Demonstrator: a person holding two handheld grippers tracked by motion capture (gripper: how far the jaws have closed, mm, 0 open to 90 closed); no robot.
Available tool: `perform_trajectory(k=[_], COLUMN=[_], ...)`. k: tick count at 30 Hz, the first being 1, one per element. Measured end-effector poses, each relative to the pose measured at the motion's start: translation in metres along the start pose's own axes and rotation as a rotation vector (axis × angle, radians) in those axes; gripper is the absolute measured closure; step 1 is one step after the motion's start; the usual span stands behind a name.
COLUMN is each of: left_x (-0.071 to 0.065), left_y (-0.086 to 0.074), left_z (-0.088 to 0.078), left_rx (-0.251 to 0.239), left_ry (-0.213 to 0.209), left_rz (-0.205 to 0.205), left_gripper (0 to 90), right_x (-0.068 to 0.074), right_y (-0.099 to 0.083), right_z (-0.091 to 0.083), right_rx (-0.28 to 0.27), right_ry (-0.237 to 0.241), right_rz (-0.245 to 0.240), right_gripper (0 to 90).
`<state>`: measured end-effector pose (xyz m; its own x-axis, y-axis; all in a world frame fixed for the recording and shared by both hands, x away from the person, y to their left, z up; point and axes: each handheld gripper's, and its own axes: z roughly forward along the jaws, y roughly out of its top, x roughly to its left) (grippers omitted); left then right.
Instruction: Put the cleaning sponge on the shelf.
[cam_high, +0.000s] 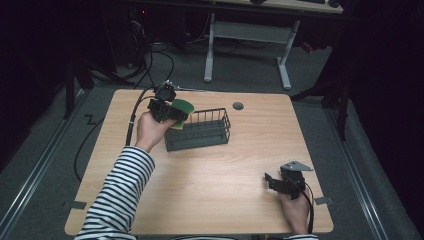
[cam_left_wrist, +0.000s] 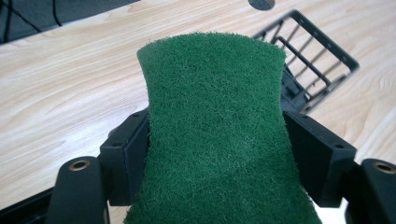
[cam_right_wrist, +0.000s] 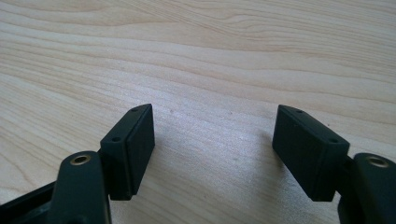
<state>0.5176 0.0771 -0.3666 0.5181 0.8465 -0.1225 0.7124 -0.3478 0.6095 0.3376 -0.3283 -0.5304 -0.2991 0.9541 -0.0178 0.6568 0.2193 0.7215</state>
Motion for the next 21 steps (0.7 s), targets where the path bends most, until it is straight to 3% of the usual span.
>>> perform_trajectory(k=[4,12,17,21], left_x=[0.004,0.006,0.004,0.000], left_y=[0.004,0.006,0.006,0.004], left_z=[0.011,0.029,0.039,0.045], left_rx=[-0.005,0.010,0.024,0.029], left_ry=[0.007,0.013,0.035,0.072], left_rz=[-0.036,-0.055,-0.040,-0.004], left_gripper=[28.5,28.6,28.6,28.5], right_x=[0.000,0.000,0.000,0.000], right_y=[0.000,0.000,0.000,0.000], right_z=[0.000,0.000,0.000,0.000], right_rx=[0.000,0.000,0.000,0.000], right_ry=[0.000,0.000,0.000,0.000], right_rz=[0.001,0.001,0.000,0.001], right_gripper=[29.7,29.6,29.6,29.6])
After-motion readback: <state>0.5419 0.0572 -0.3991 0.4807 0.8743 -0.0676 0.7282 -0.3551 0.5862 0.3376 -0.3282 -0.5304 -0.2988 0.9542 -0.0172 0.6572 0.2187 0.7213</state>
